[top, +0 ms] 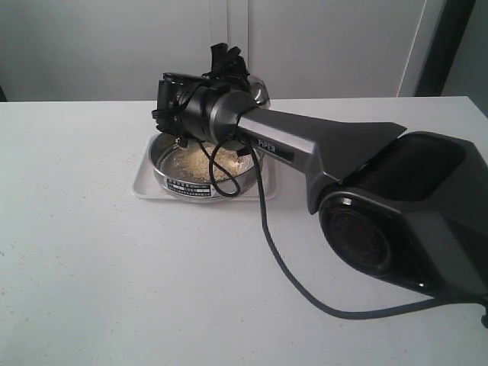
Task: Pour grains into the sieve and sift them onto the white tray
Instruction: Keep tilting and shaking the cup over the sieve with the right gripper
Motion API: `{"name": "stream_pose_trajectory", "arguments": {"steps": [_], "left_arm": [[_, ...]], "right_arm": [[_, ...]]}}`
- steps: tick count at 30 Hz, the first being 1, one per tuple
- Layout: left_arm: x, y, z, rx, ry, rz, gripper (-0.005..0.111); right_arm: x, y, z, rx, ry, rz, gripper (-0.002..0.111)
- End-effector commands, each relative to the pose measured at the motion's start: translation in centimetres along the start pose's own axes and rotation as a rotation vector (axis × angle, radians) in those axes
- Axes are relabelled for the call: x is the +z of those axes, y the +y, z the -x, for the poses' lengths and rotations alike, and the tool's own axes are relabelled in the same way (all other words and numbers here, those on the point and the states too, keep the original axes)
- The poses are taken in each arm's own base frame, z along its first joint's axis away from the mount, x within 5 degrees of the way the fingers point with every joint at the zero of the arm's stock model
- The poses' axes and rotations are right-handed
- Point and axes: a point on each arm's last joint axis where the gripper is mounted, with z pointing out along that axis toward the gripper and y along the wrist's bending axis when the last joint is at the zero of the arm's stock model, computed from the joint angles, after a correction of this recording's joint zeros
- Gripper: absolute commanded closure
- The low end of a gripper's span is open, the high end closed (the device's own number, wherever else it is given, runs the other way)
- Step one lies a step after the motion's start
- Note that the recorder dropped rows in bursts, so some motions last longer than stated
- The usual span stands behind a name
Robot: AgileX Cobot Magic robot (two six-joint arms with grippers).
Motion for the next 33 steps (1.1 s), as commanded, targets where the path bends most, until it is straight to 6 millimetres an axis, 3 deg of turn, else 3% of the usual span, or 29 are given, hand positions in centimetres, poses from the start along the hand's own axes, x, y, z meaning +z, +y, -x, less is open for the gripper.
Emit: {"name": "stream_pose_trajectory", "arguments": {"steps": [1,19,33], "left_arm": [[0.0,0.0,-0.1,-0.007,0.0,-0.001,0.107],[0.0,0.0,-0.1,-0.007,0.0,-0.001,0.107],[0.0,0.0,-0.1,-0.007,0.0,-0.001,0.107]], "right_arm": [[-1.1,-0.9,-0.1,-0.149,0.002,-0.036,0.108],[-0.7,-1.8,-1.2,-0.367,0.101,-0.104,0.108],[-0.6,-1.5,-0.8,-0.273,0.054,-0.089,0.108]]}}
